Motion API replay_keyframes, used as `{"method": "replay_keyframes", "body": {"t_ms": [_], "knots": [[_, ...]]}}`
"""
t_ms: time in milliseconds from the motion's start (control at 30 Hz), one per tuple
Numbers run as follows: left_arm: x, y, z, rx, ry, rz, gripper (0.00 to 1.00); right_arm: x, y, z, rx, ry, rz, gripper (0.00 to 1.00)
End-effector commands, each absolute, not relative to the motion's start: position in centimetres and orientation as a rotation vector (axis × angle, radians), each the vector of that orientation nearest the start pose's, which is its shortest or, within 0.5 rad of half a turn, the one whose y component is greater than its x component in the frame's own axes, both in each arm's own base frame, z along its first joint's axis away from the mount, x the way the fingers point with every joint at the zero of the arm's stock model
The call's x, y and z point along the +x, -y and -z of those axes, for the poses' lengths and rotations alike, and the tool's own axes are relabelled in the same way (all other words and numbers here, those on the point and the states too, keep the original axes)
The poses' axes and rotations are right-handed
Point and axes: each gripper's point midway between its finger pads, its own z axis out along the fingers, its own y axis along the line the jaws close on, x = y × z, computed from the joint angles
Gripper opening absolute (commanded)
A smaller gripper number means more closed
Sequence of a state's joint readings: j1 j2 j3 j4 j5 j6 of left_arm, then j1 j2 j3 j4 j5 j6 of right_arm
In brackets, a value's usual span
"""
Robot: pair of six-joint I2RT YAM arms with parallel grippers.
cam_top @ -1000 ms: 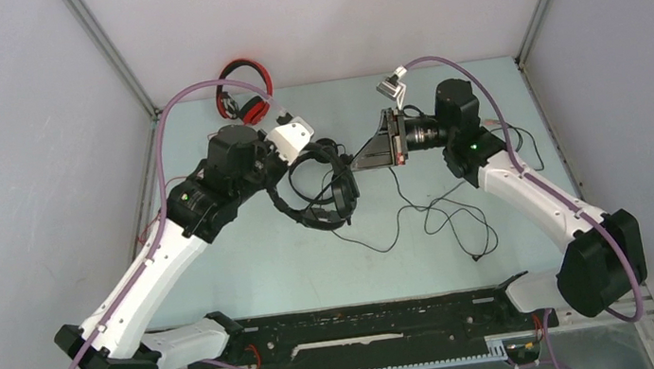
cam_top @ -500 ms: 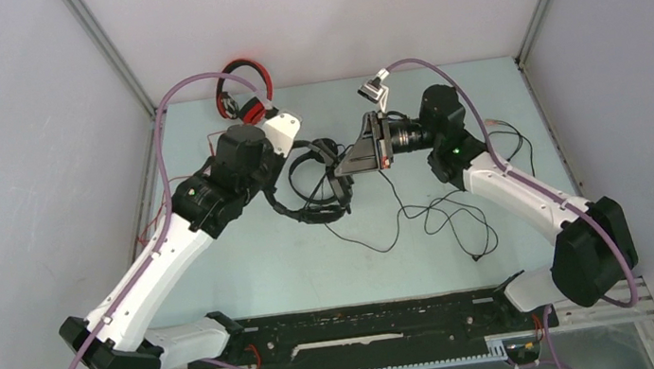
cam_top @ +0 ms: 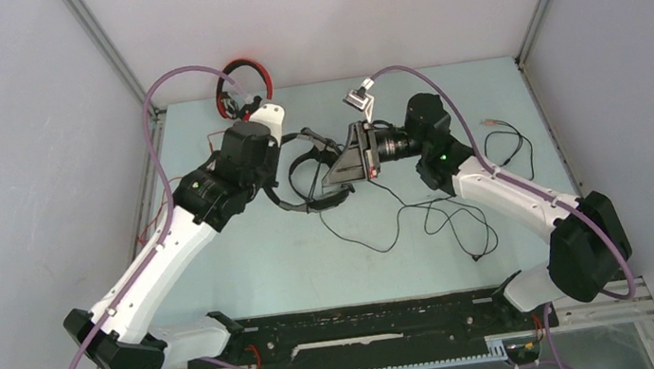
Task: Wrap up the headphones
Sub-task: Wrap the headphones cable around the headphones.
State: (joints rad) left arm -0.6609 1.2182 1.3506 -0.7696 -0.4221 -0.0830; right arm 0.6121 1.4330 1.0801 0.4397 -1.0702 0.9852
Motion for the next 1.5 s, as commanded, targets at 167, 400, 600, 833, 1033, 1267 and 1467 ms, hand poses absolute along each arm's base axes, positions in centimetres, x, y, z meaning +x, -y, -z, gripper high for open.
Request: {"method": "replay_keyframes", "body": {"t_ms": [167, 400, 600, 833, 1033, 1267, 1467], "knots": [[31.4, 15.7, -32.4, 0.020, -1.967, 0.175, 0.00, 20.5, -35.1, -34.3, -0.849, -1.662, -1.710, 0.14], [31.5, 16.0, -34.3, -0.121, -1.908, 0.281, 0.00, 19.7, -35.6, -32.6, -0.964, -1.630, -1.552, 0.16], [31.5, 16.2, -35.4, -0.175, -1.874, 0.336, 0.00, 20.4, -35.5, -31.6, -0.973, -1.633, -1.397, 0.16], [31.5, 16.2, -36.1, -0.252, -1.836, 0.418, 0.00, 19.1, -36.2, -31.8, -1.033, -1.579, -1.347, 0.15], [31.9, 15.8, -35.8, -0.302, -1.819, 0.464, 0.00, 18.2, -36.9, -31.1, -1.099, -1.547, -1.262, 0.15], [32.3, 15.9, -35.2, -0.332, -1.824, 0.500, 0.00, 16.9, -38.4, -29.9, -1.195, -1.496, -1.167, 0.03], [32.3, 16.5, -35.6, -0.330, -1.813, 0.548, 0.00, 17.6, -39.3, -27.3, -1.205, -1.565, -1.084, 0.00]]}}
